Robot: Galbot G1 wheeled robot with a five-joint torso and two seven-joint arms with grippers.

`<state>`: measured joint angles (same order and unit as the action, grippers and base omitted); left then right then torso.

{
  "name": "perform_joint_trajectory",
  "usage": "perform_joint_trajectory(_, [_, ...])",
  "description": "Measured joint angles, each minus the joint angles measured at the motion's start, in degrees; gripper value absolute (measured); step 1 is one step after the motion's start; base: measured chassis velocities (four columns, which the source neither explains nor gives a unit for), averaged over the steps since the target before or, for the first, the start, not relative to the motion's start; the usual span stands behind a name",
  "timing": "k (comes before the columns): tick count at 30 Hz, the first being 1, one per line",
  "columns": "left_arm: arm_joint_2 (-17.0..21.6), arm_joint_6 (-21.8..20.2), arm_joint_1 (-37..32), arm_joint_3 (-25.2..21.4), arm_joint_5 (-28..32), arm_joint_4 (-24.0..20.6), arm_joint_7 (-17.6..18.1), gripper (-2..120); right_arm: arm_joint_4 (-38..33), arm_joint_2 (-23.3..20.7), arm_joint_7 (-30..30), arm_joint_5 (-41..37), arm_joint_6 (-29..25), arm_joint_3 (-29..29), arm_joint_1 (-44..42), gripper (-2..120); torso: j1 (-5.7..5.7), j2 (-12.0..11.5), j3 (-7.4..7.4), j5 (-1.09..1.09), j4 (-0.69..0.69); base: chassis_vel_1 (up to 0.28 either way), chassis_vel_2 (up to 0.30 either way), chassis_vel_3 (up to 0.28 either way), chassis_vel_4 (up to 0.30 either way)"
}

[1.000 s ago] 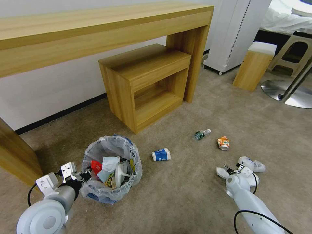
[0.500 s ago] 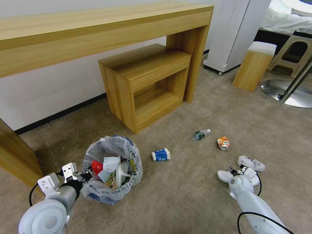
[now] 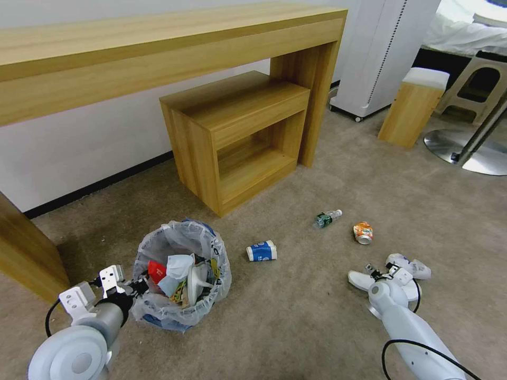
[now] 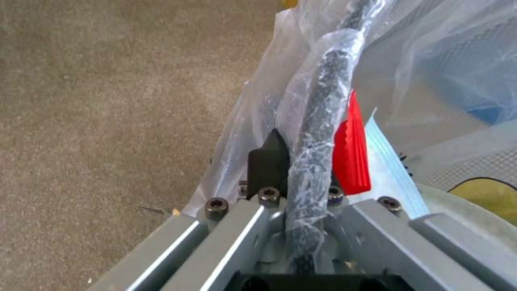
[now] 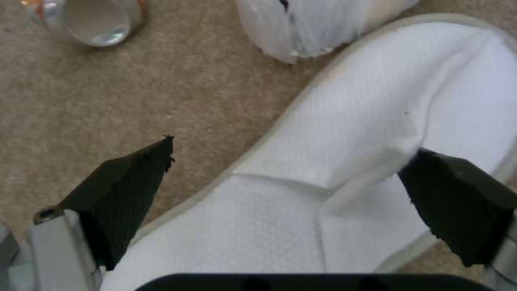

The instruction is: Pick up the trash bin and place the garbage on the floor into it.

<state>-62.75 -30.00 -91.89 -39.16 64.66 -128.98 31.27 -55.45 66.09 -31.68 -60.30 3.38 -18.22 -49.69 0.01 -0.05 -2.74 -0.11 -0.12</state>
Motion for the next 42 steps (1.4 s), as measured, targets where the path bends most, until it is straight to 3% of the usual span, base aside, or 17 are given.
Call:
perform_joint_trajectory(19, [0.1, 0.1, 0.2, 0.6, 0.5, 1.2, -0.2, 0, 2.0, 0.5, 0.3, 1.2, -0.2, -1.1, 0.0, 99, 0.00, 0.0, 0.00, -0.01, 0.00, 0.000, 0.000, 0.000, 0.000])
perform_joint_trajectory(36, [0.2, 0.3, -0.5, 0.6, 0.5, 1.0, -0.5, 0, 3.7, 1.0, 1.3, 2.3, -0.6, -1.6, 0.7, 72, 0.00, 0.0, 0.00, 0.00, 0.00, 0.000, 0.000, 0.000, 0.000])
perform_joint_trajectory(42, [-0.1, 0.3, -0.9, 0.7, 0.0, 1.2, -0.9, 0, 3.9, 1.2, 1.6, 3.0, -1.0, -1.5, 0.3, 71, 0.00, 0.0, 0.00, -0.01, 0.00, 0.000, 0.000, 0.000, 0.000])
